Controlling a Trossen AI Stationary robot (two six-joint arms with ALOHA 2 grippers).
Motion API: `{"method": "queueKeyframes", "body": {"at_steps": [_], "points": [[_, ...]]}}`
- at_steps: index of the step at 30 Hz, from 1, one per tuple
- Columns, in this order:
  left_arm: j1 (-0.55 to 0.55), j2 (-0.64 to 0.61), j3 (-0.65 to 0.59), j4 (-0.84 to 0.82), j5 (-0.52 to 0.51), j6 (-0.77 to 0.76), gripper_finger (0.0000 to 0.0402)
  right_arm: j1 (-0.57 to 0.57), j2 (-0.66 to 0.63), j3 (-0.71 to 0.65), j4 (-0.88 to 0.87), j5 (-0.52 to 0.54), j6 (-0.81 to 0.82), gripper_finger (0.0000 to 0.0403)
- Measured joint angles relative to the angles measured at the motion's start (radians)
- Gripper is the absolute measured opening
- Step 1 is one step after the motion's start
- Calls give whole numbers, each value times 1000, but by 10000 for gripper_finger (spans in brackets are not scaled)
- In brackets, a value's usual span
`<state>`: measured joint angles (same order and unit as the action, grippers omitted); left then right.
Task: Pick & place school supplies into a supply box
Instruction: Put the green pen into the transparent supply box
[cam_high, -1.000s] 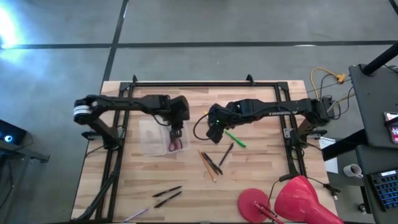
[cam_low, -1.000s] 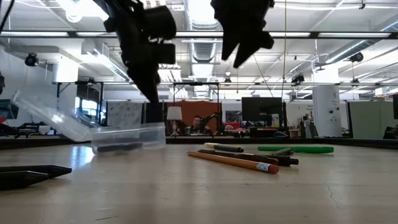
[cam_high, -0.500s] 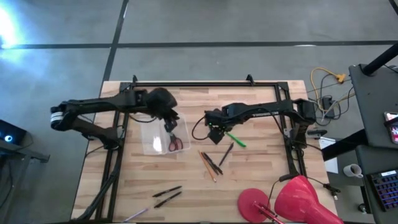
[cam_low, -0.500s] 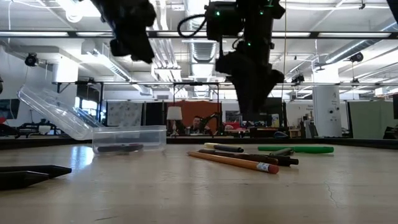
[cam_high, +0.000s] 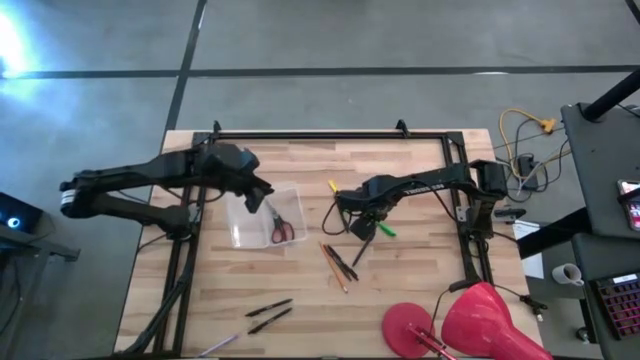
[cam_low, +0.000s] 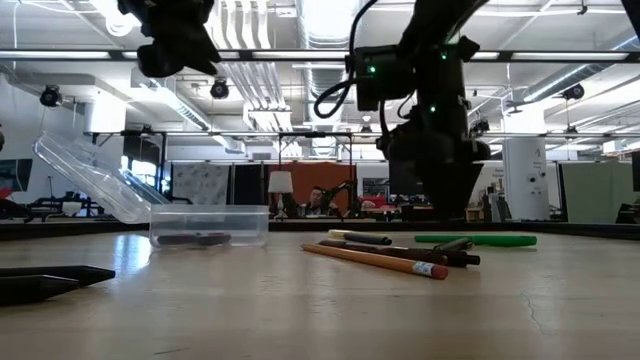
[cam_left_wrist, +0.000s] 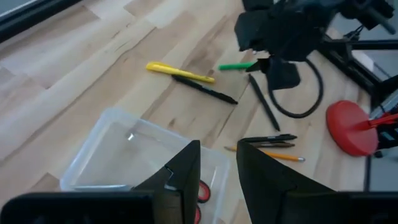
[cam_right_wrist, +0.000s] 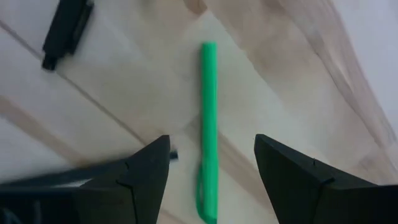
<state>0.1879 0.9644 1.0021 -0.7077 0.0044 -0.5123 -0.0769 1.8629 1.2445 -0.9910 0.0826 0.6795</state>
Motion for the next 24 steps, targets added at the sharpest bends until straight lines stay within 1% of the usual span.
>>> {"method": "queueKeyframes", "body": {"at_steps": [5, 9, 13, 15, 18, 24], "points": [[-22, -18, -2, 1, 0, -4, 89, -6, 3, -24, 73, 3, -38, 224], [-41, -19, -2, 0, 0, -24, 89, -12, 5, -57, 100, 36, -31, 223], [-65, -19, -2, 0, 0, -31, 89, -20, 3, -117, 143, 56, -38, 203], [-76, -19, -2, 0, 0, -39, 89, -22, -2, -149, 179, 48, -39, 183], [-85, -19, -2, 0, 0, -51, 89, -23, -3, -171, 211, 23, -33, 142], [-99, -19, -2, -2, 0, -77, 89, -22, 2, -153, 219, 10, -29, 34]]}}
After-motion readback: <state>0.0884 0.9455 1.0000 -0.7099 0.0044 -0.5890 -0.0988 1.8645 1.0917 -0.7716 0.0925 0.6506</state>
